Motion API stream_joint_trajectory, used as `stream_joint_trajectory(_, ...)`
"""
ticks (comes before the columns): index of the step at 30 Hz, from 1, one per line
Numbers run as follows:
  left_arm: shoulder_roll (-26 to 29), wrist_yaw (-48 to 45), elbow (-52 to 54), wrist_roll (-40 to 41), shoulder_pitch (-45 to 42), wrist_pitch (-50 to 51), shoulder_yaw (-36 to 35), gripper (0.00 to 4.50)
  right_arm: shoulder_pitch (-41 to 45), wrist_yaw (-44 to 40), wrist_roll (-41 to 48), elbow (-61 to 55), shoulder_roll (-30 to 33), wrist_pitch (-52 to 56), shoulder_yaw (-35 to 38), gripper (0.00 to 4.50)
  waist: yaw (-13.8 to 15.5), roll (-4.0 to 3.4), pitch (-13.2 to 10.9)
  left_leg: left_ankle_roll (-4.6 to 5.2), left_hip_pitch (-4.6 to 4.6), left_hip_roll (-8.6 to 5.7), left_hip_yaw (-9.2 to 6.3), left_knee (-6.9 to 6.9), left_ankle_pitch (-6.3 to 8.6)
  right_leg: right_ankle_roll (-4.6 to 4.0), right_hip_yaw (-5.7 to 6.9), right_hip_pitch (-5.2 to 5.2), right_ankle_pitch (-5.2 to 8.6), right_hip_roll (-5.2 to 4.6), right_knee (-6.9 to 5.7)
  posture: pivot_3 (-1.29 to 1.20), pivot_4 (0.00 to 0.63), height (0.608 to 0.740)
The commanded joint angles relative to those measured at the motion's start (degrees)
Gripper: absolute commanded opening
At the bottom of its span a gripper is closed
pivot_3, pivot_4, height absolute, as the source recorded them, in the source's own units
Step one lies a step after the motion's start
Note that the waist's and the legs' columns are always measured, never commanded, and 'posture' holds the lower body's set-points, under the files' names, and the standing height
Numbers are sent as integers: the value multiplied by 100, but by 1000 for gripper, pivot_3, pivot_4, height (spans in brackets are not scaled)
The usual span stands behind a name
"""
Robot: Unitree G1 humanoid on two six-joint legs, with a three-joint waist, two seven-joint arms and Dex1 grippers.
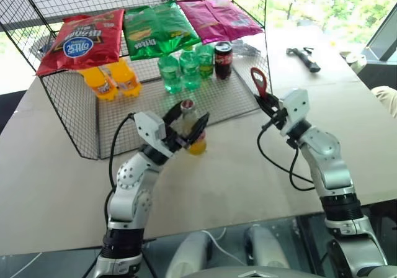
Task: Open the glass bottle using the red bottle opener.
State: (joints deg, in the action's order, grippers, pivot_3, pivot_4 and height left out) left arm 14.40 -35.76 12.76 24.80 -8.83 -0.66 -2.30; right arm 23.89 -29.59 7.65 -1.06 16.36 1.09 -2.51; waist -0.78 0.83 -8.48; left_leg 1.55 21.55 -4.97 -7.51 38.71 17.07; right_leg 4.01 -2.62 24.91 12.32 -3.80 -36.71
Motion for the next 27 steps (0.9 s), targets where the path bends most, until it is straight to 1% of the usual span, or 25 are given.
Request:
stream_joint_trajectory(1,52,-22,123,-24,-42,-60,-9,4481,48,7,15,-135,-17,-133,6,0,0,0,0,0,0,0,0,0,0,0,0,0,0,0,0,0,150,740)
stream_joint_trajectory(4,80,-69,122,-43,-3,-46,25,4481,58,-11,11,-135,-15,-145,-9,0,0,0,0,0,0,0,0,0,0,0,0,0,0,0,0,0,150,740)
stream_joint_trajectory(7,81,-1,116,-93,11,-37,7,3680,48,-16,6,-150,-14,-150,-21,0,0,0,0,0,0,0,0,0,0,0,0,0,0,0,0,0,150,740)
stream_joint_trajectory(12,95,27,42,-240,-26,-136,0,3680,52,-21,4,-138,-11,-157,-34,0,1,0,0,0,0,0,0,0,0,0,0,0,0,0,0,0,150,740)
stream_joint_trajectory(15,76,7,26,-175,-53,-106,-38,2882,50,-23,1,-139,-14,-160,-39,0,0,0,0,0,0,0,0,0,0,0,0,0,0,0,0,0,150,740)
stream_joint_trajectory(16,84,9,20,-184,-56,-115,-48,2386,47,-22,-2,-144,-17,-162,-44,0,1,0,0,0,0,0,0,0,0,0,0,0,0,0,0,0,150,740)
stream_joint_trajectory(17,89,12,15,-195,-57,-127,-53,2068,46,-22,-4,-148,-20,-164,-47,0,2,-1,1,0,0,0,0,0,0,0,0,0,0,0,0,0,150,740)
stream_joint_trajectory(23,107,-6,10,-187,-43,-131,-38,2003,90,-59,-43,-142,-20,-216,-128,0,2,-1,1,0,0,0,0,0,0,0,0,0,0,0,0,0,150,740)
stream_joint_trajectory(27,117,-35,14,-170,-19,-117,-24,2003,191,-232,-297,-169,53,-474,-425,0,-1,-1,1,0,0,0,0,0,0,0,0,0,0,0,0,0,150,740)
